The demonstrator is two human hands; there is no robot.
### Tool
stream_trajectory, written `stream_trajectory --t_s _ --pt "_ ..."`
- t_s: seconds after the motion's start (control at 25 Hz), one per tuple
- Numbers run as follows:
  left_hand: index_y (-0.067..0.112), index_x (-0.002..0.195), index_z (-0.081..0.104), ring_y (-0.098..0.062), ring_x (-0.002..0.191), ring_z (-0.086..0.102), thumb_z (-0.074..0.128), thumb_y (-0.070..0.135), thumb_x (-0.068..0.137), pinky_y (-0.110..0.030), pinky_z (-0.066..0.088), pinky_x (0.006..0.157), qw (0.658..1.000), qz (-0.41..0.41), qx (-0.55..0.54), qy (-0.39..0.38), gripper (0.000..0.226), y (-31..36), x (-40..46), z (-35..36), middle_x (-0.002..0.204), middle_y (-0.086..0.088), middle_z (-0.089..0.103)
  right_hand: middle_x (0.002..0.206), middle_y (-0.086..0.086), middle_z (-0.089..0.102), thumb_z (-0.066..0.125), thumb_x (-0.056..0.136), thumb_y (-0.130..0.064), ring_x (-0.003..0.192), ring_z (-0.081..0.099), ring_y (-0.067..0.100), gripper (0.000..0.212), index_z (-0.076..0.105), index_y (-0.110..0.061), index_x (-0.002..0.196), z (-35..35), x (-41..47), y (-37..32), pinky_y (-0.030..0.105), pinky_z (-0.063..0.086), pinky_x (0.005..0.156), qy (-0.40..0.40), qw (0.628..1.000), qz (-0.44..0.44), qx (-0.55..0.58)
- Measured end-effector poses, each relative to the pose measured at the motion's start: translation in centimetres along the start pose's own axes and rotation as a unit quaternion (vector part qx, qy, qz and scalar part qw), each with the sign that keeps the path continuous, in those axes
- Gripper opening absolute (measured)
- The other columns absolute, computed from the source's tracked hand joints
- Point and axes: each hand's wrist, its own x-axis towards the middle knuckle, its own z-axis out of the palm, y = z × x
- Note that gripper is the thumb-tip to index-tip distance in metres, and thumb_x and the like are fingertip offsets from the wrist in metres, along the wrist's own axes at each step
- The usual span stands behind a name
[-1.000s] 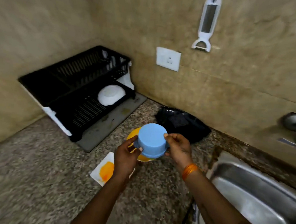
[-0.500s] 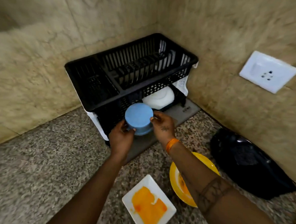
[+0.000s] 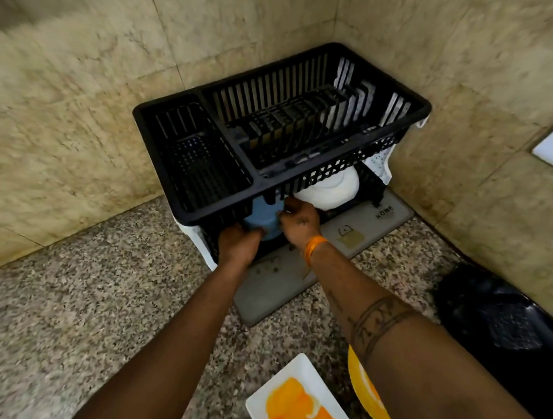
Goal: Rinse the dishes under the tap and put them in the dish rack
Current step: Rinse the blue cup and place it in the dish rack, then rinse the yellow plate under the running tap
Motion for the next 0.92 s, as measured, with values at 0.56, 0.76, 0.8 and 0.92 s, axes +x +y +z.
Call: stream_trajectory --t_s 0.56,0.76,0.8,0.92 --pt "0.020 0.130 0.067 0.008 0.095 0.062 0.069 0.016 0.095 -0.004 0.046 0.080 0.993 0.110 -0.041 -0.023 0.035 -2.3 -12.9 0.4 0.115 0.013 0.067 0.092 0.011 0.074 0.060 0.099 -0.005 0.086 0.073 0.024 0.015 0.072 -0.014 0.096 -6.5 -15.1 2.2 0.039 0.063 0.073 0.110 0.959 0.062 0.255" --pt "0.025 0.105 0.075 -0.006 0.093 0.071 0.069 0.016 0.095 -0.029 0.057 0.085 0.988 0.115 -0.042 -0.092 0.015 -5.1 -19.8 1.3 0.099 0.012 0.076 0.095 0.016 0.075 0.058 0.101 -0.004 0.083 0.074 0.026 0.014 0.070 -0.001 0.108 -12.7 -25.9 4.3 0.043 0.063 0.074 0.182 0.926 0.071 0.322" --pt "0.024 0.106 0.075 -0.008 0.096 0.071 0.069 0.015 0.094 -0.031 0.056 0.090 0.987 0.116 -0.025 -0.111 0.016 -5.5 -20.6 2.2 0.101 0.010 0.076 0.095 0.018 0.073 0.057 0.101 -0.004 0.083 0.072 0.028 0.013 0.069 0.000 0.107 -13.8 -27.6 4.9 0.044 0.061 0.073 0.209 0.916 0.077 0.332" --pt "0.015 0.121 0.073 -0.023 0.111 0.068 0.073 0.022 0.091 -0.037 0.053 0.098 0.977 0.096 0.086 -0.170 0.031 -5.9 -21.0 4.8 0.117 -0.003 0.074 0.095 0.020 0.071 0.057 0.101 -0.004 0.081 0.068 0.030 0.012 0.068 -0.001 0.104 -16.2 -31.3 6.9 0.041 0.058 0.072 0.261 0.897 0.100 0.344"
